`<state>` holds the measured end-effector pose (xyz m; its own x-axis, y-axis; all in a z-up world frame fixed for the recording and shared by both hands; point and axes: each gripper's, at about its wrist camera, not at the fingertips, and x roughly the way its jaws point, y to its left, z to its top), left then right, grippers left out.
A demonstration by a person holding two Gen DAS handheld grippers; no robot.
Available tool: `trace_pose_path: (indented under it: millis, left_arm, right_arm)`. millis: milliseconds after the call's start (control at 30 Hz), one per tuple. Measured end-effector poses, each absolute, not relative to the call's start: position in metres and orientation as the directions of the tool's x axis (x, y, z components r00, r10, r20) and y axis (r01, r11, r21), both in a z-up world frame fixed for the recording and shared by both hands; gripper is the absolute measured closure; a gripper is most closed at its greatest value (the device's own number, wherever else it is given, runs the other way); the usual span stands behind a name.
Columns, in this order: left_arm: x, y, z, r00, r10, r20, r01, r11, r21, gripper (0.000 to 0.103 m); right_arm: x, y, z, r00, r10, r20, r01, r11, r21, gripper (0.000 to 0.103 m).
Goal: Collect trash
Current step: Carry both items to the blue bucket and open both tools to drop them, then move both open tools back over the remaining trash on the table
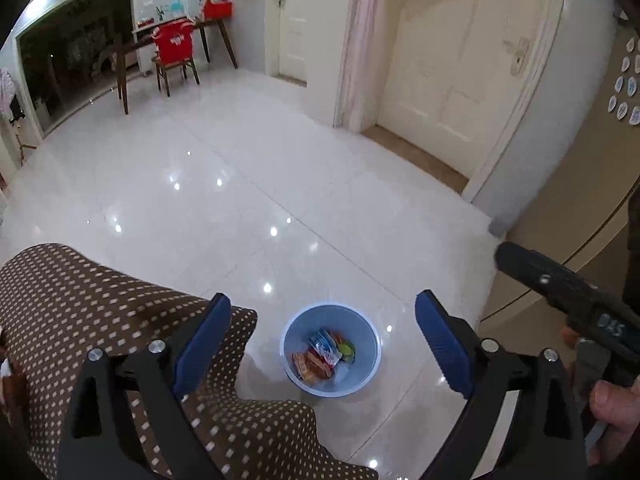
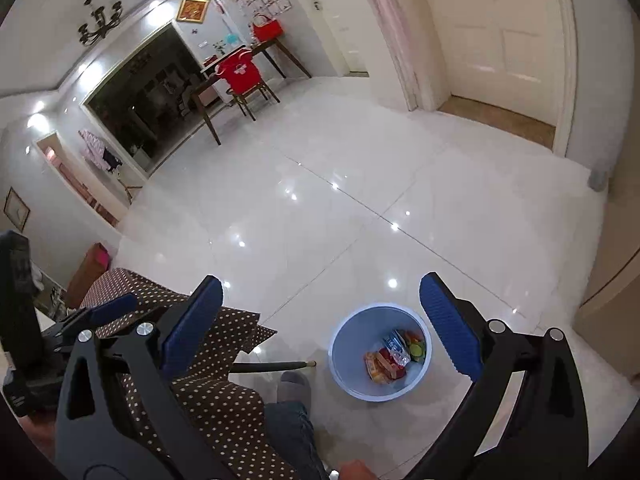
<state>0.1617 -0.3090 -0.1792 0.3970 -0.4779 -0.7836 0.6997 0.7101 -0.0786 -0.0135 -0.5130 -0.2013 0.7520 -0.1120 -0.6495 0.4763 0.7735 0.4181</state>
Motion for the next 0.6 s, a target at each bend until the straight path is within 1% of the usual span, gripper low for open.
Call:
trace_pose_path:
  millis: [267,600]
  left_arm:
    - [0.142,-0.261,-0.146,0.449,-0.516,-0.729,0.685,0.723,-0.090,0.012]
    - [0.129,-0.179,-0.122,0.539,-0.512,-0.669,0.615,0.781,-0.102,0.012]
  right_arm:
    - [-0.001,-0.460,-0.169,0.776,-0.076,-0.626,0.386,0.842,0.377,0.006]
    - [0.033,-0.390,-0.143,0.798,0.004,-0.603,0.251,0.907,0.338,0.006]
